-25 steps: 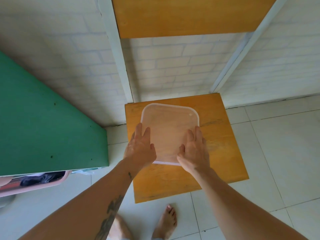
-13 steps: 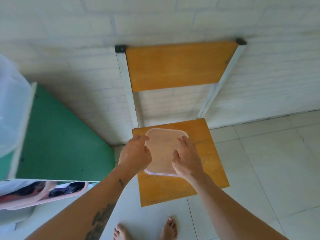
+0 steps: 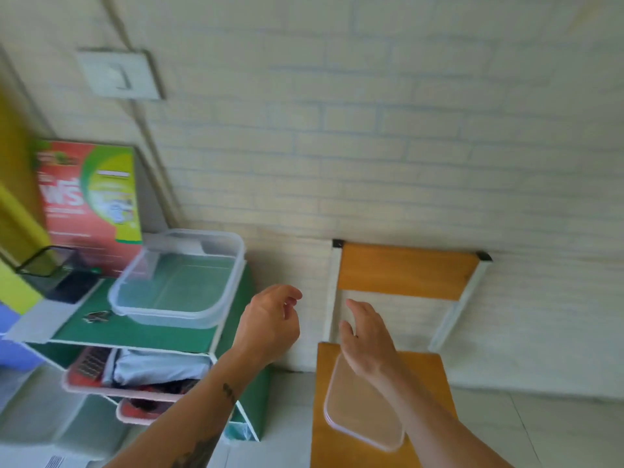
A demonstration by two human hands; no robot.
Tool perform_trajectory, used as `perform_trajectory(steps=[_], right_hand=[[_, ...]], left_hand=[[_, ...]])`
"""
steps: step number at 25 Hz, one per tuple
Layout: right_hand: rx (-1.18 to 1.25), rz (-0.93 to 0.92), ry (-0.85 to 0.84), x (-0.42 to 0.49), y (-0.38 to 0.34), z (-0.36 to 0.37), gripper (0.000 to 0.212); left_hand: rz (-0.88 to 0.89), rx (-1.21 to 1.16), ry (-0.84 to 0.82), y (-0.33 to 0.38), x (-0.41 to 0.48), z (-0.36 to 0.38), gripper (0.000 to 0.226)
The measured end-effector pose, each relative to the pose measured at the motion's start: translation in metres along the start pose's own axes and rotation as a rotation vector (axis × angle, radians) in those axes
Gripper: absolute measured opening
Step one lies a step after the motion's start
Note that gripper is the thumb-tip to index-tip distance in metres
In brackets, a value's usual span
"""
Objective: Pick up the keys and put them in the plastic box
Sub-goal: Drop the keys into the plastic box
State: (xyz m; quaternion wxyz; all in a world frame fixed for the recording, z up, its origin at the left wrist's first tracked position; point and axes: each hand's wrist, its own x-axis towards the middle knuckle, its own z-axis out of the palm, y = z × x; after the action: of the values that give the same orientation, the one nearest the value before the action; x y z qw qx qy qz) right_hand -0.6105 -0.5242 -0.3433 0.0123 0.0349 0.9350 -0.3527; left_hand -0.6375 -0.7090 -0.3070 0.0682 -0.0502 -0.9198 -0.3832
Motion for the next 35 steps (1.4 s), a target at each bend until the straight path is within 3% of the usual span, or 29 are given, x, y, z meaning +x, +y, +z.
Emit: perform_trajectory(steps=[9,16,26,28,35], right_hand=[[0.013,-0.153,-0.061,0.033,-0.123,0.051,0.054],[-0.001,-0.095,0.027,0.057,-0.209,0.115,0.051],[-0.226,0.077,0.097,0.066,-0.231,0.159,0.052],[-0.259,0.075,0.092,0.071,-0.229,0.162,0.050],[-0.325,0.073,0.095,0.080,-0.216,0.175,0.054]], left_hand=[[-0.060,0.024,0.219,-0.069,0.016,-0.115,0.030],[0.010,0.053,0.180,-0.167,0.052,-0.195,0.028],[-0.018,0.043,0.156,-0.257,0.058,-0.228,0.032],[-0.065,0.072,0.107,-0.271,0.056,-0.224,0.033],[-0.085,0.328,-0.333,-0.311,0.058,-0.213,0.047]])
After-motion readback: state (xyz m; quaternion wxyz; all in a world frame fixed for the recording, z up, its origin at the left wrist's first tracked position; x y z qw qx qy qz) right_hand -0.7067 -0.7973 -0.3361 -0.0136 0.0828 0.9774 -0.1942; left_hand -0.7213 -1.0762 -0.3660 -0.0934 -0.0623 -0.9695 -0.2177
